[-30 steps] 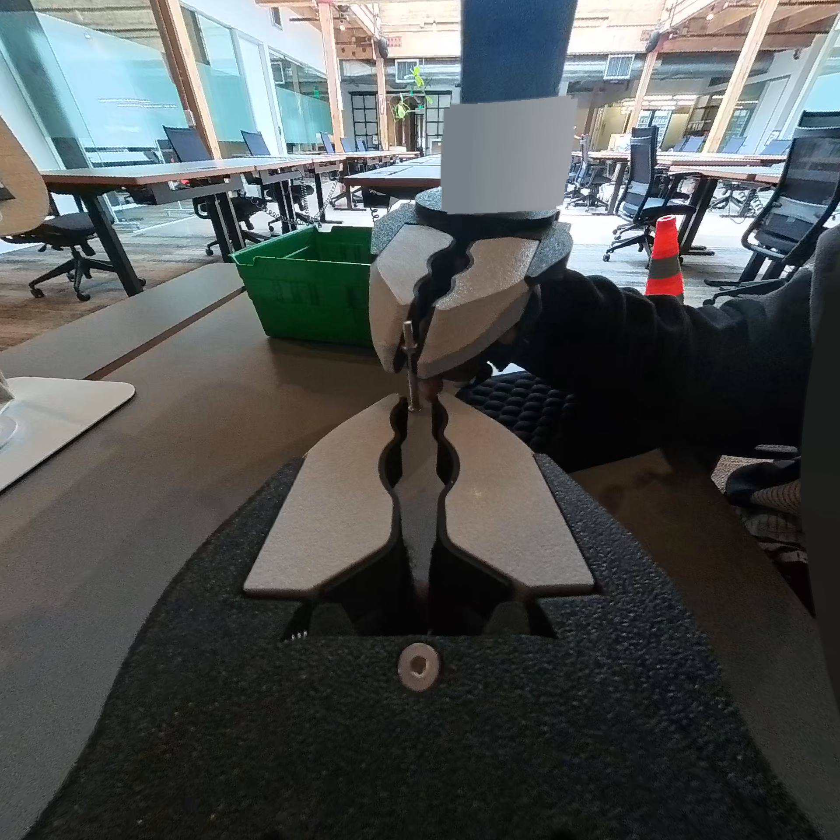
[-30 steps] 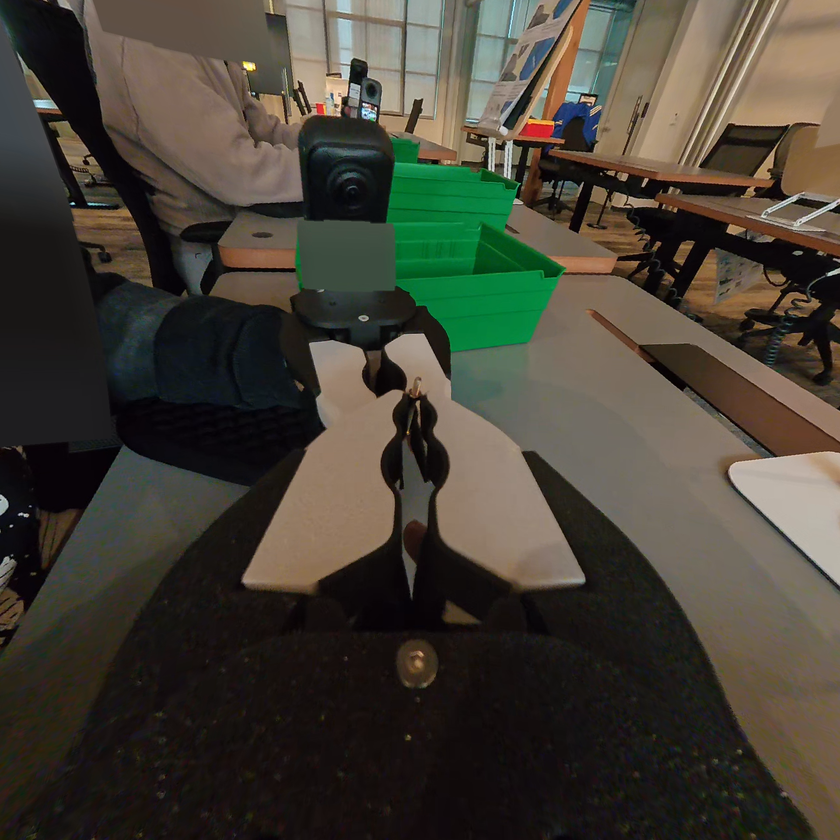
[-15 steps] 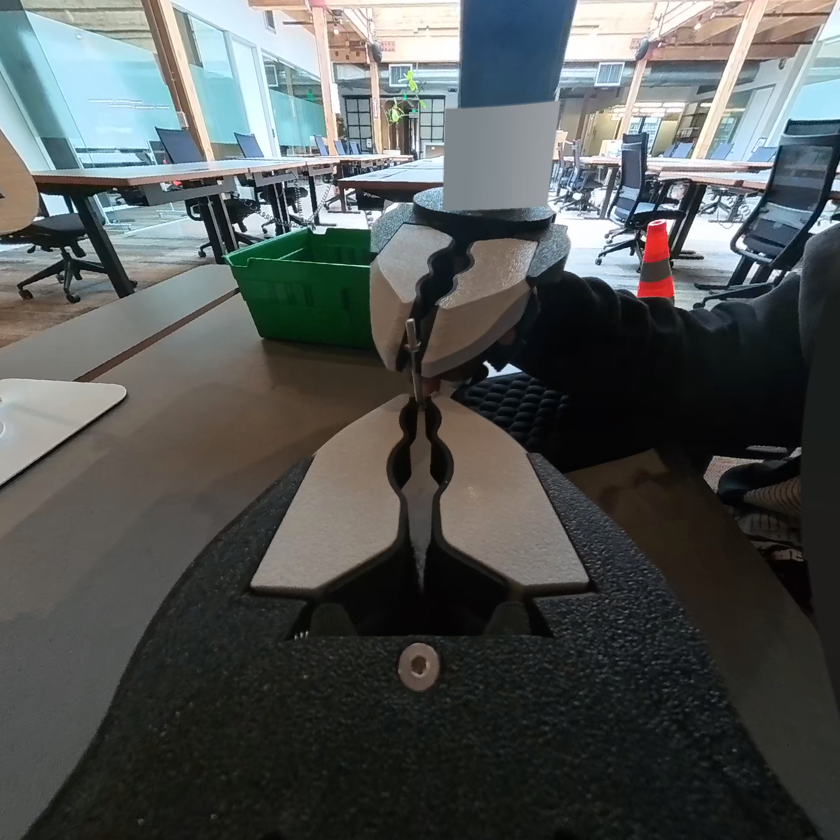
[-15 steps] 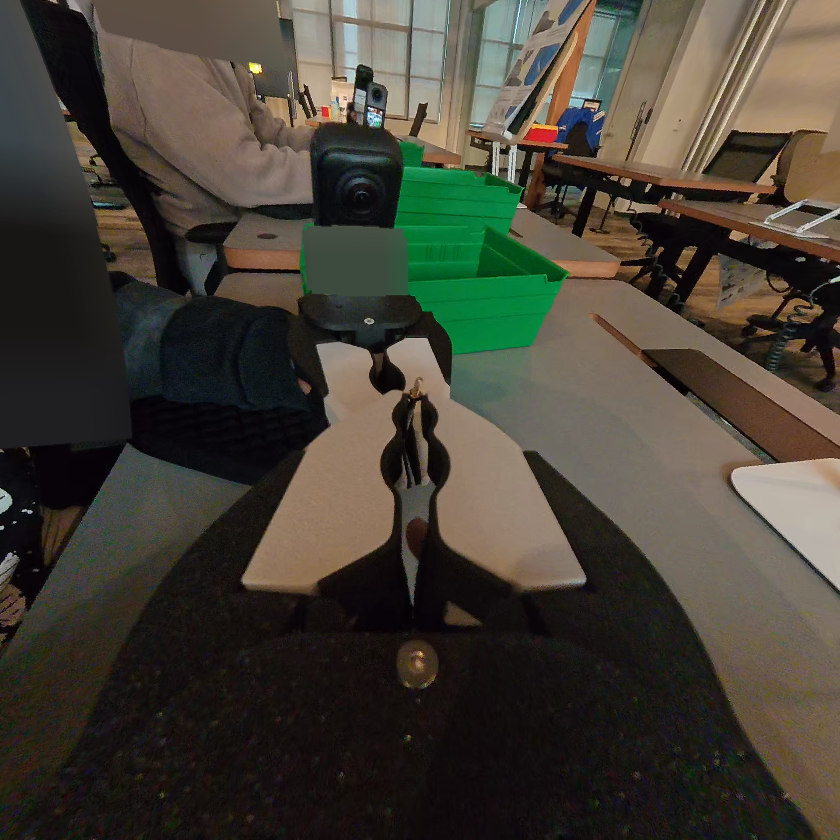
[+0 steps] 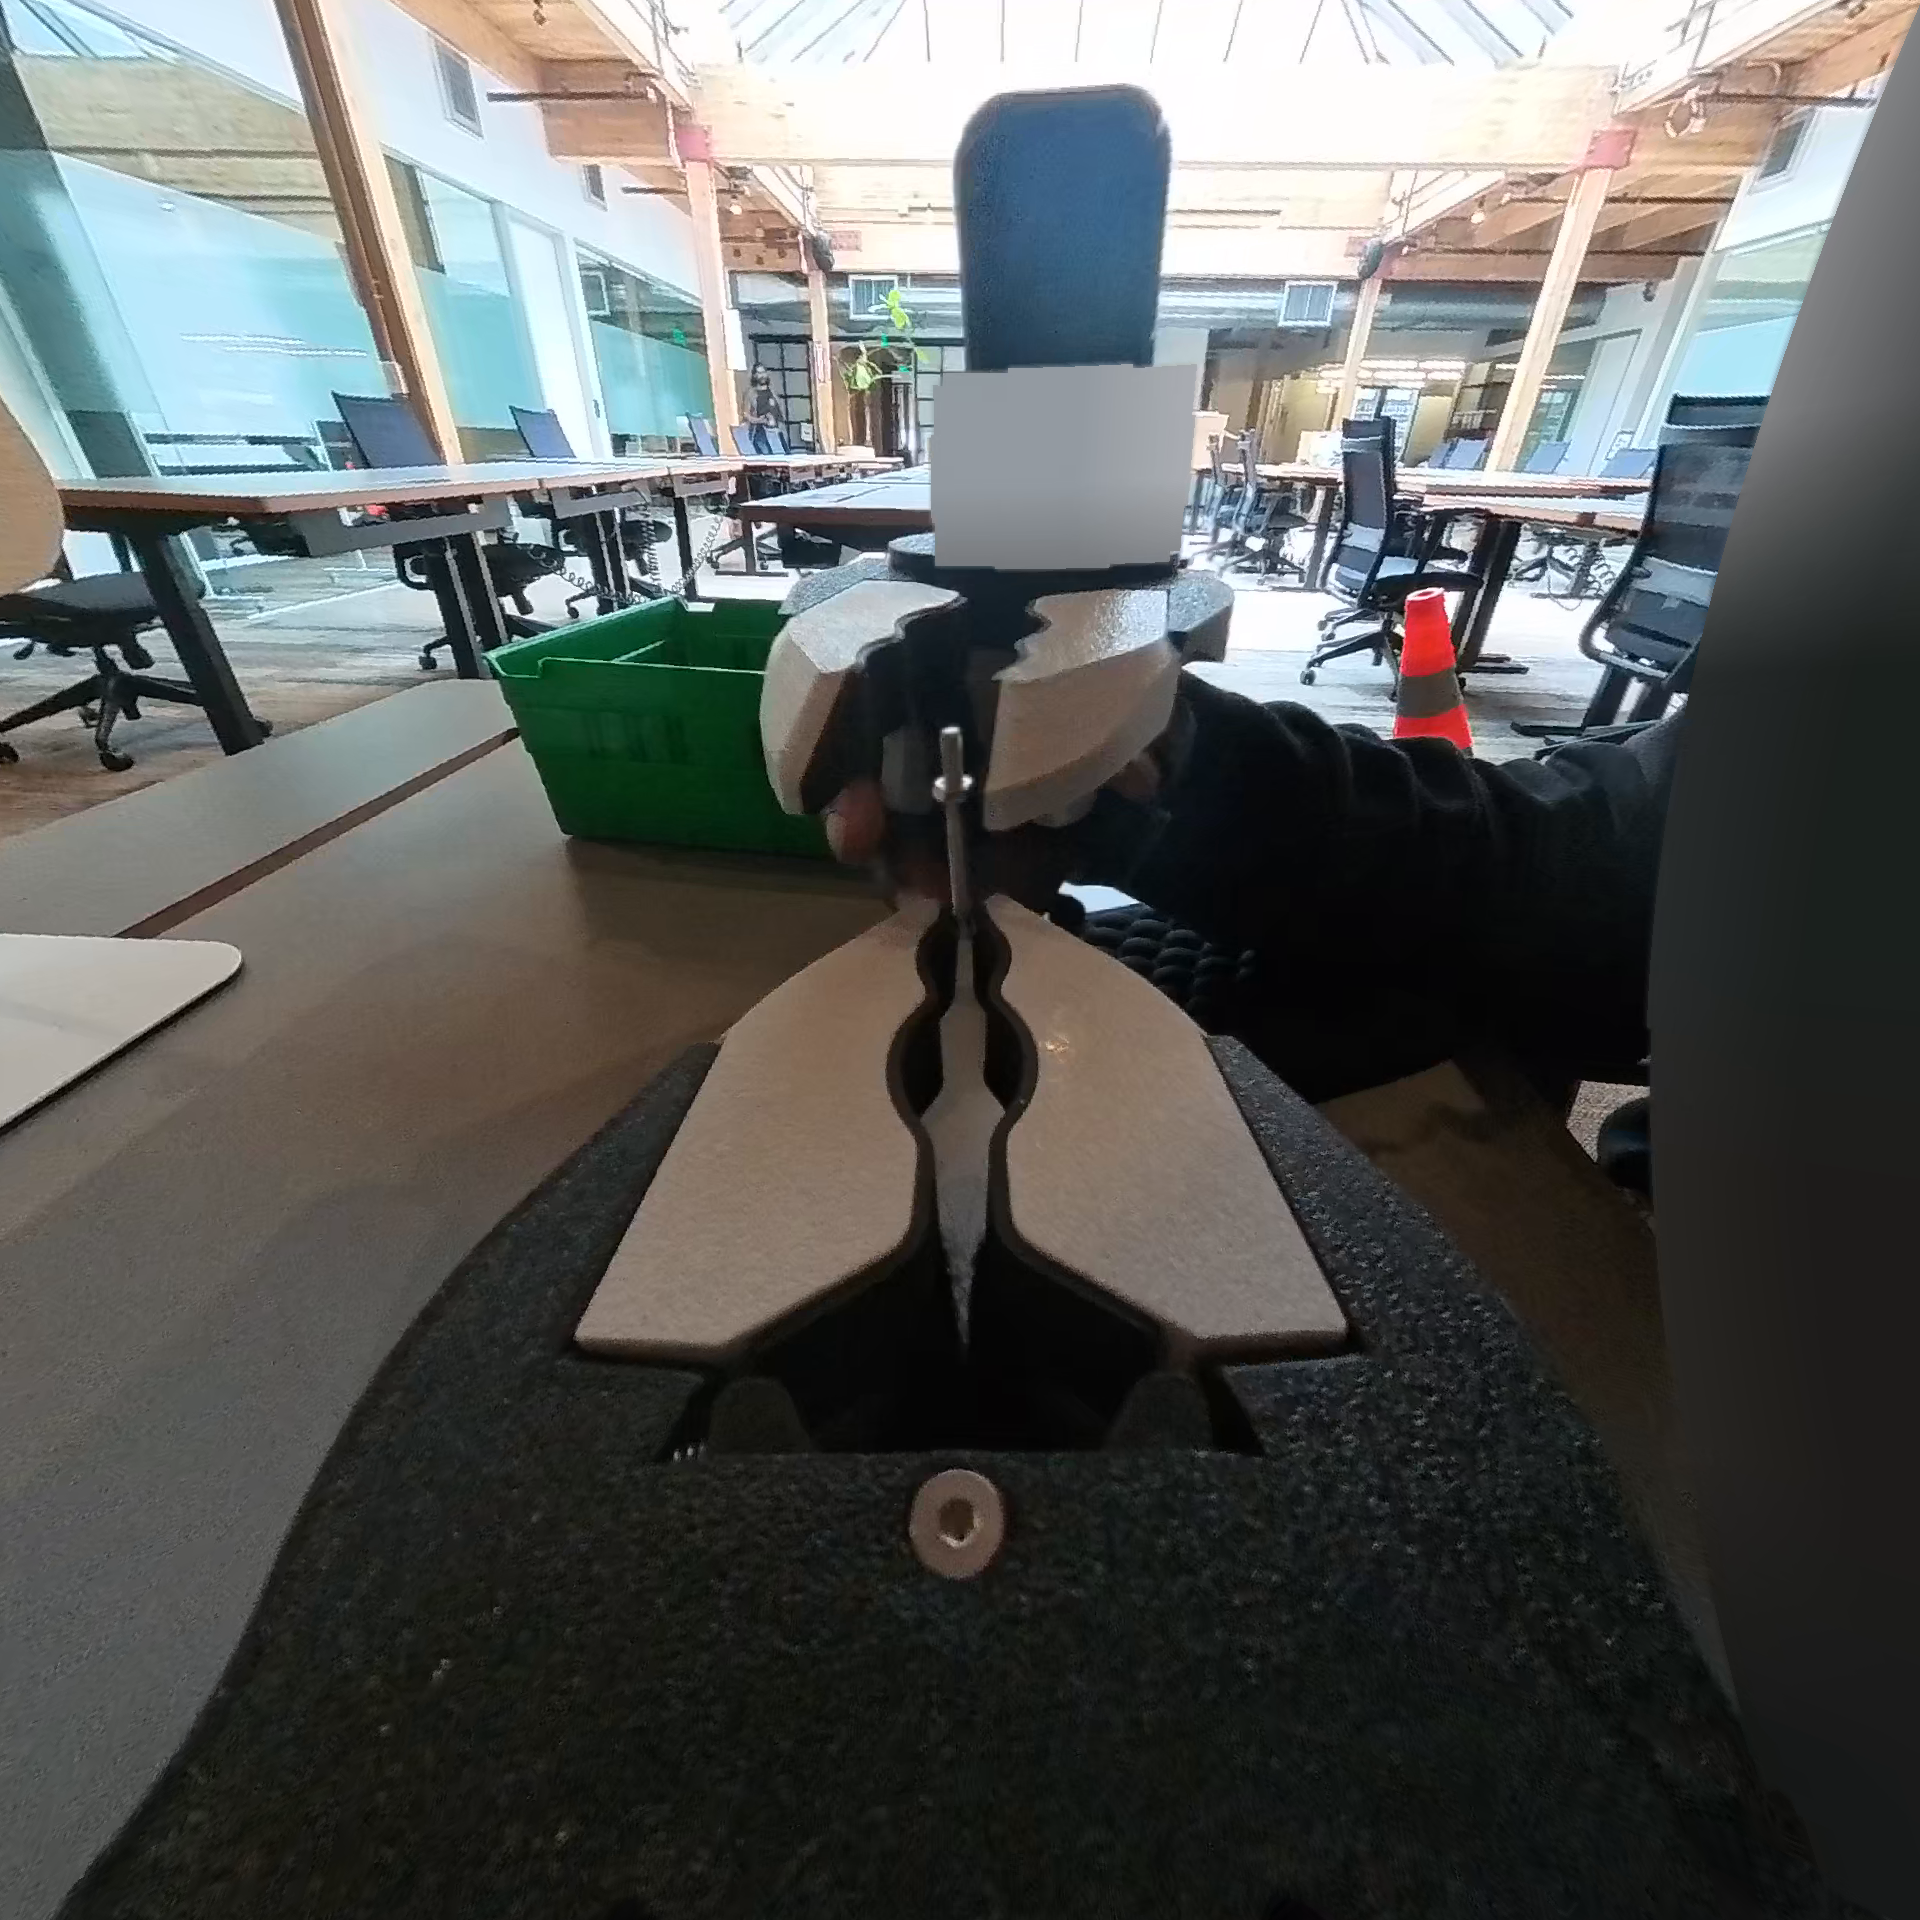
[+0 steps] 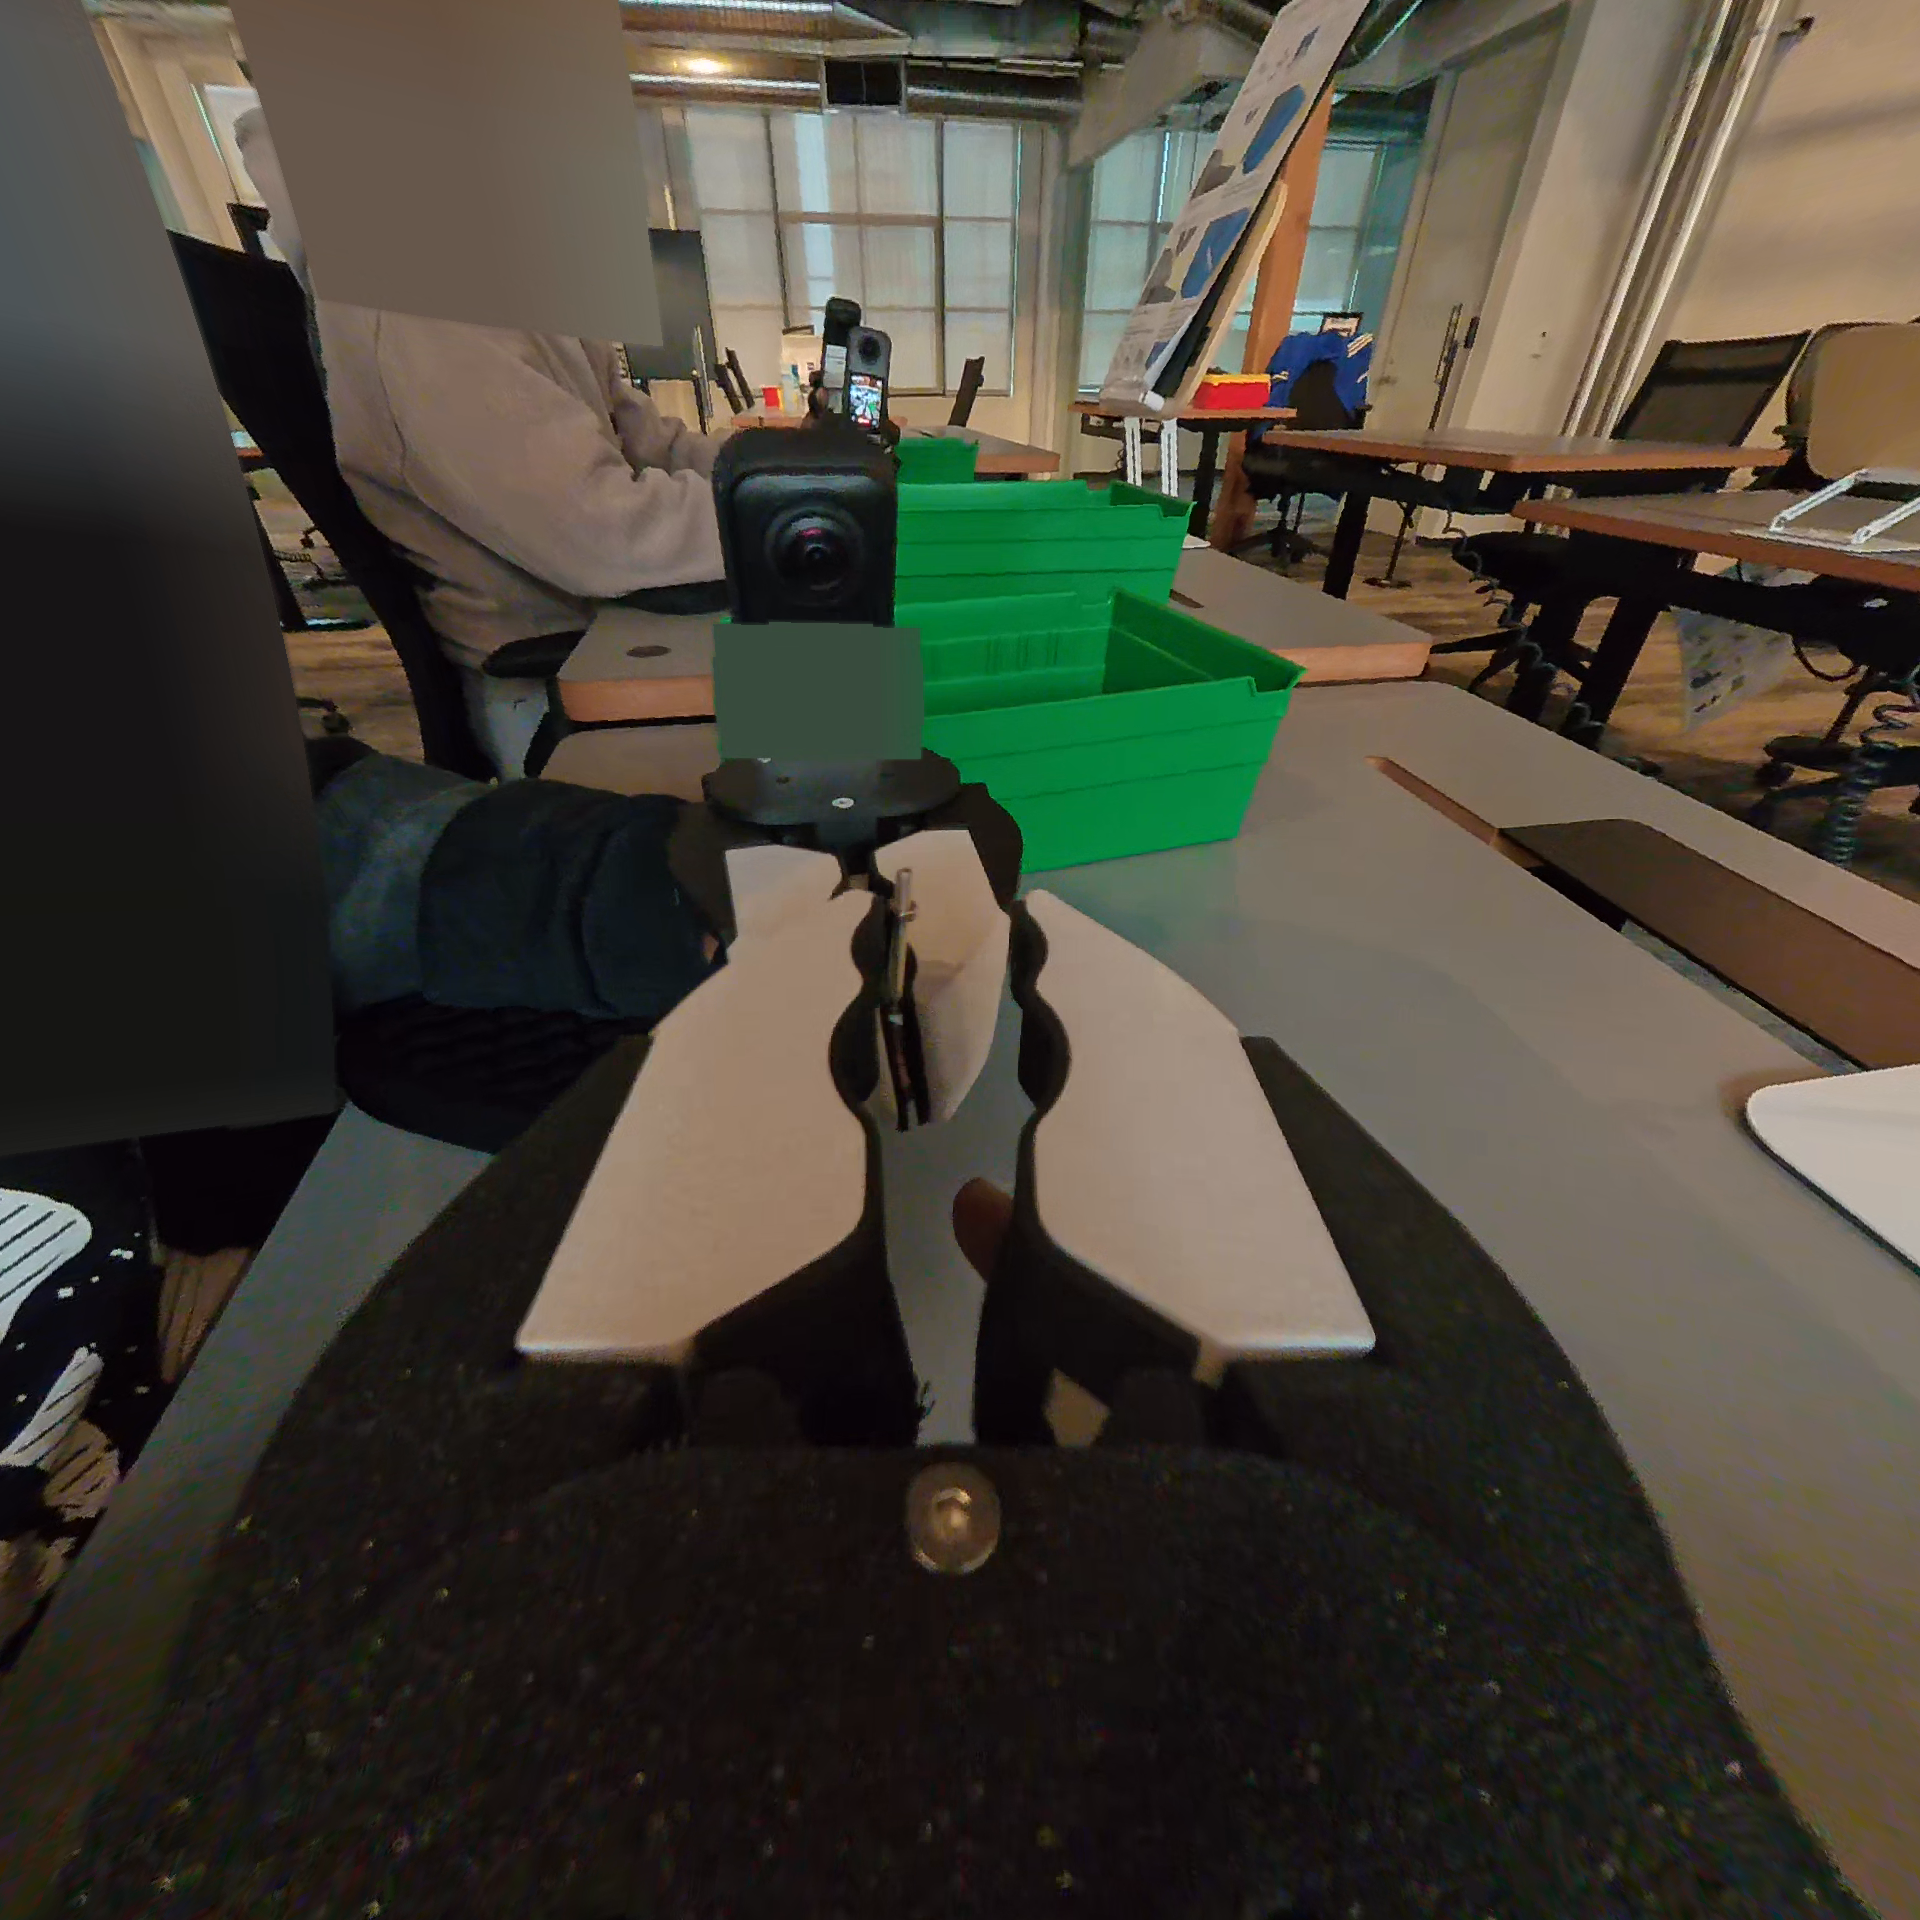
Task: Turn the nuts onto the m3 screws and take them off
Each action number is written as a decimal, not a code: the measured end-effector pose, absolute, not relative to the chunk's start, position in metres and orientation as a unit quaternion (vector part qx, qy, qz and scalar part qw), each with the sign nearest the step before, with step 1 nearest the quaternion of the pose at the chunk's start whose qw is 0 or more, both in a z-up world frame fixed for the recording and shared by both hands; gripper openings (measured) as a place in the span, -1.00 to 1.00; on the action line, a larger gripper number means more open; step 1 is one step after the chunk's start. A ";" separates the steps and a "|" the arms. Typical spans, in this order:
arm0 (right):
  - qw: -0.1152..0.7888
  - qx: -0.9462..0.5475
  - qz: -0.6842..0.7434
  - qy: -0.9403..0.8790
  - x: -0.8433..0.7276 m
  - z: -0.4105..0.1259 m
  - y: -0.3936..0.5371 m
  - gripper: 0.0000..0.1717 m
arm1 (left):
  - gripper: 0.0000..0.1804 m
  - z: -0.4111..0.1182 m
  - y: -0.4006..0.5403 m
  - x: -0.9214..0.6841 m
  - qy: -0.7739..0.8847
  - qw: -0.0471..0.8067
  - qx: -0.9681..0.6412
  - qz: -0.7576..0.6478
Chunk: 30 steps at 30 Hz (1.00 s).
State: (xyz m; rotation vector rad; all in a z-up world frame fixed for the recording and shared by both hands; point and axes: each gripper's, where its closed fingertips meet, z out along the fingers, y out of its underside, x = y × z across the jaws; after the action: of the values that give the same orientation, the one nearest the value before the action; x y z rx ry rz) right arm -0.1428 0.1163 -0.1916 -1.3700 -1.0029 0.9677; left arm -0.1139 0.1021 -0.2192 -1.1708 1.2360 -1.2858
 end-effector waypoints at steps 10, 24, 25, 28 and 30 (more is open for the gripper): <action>0.564 -0.568 0.421 -0.427 -0.143 -0.187 0.113 -0.78 | -0.98 -0.216 0.102 -0.116 0.505 0.487 -0.475 -0.531; 0.562 -0.561 0.429 -0.430 -0.143 -0.186 0.109 -0.78 | -0.98 -0.215 0.101 -0.117 0.506 0.488 -0.472 -0.531; 0.561 -0.561 0.430 -0.432 -0.145 -0.186 0.108 -0.77 | -0.98 -0.215 0.101 -0.116 0.507 0.488 -0.472 -0.531; 0.562 -0.562 0.429 -0.429 -0.146 -0.186 0.110 -0.75 | -0.98 -0.216 0.100 -0.116 0.510 0.486 -0.471 -0.531; 0.565 -0.566 0.427 -0.421 -0.142 -0.186 0.113 -0.78 | -0.98 -0.215 0.099 -0.116 0.508 0.487 -0.468 -0.534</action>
State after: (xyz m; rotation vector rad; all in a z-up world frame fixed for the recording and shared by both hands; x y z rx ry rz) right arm -0.1424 0.1128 -0.1856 -1.3309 -0.9912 1.0053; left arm -0.1162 0.0993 -0.2145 -1.1383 1.2363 -1.2979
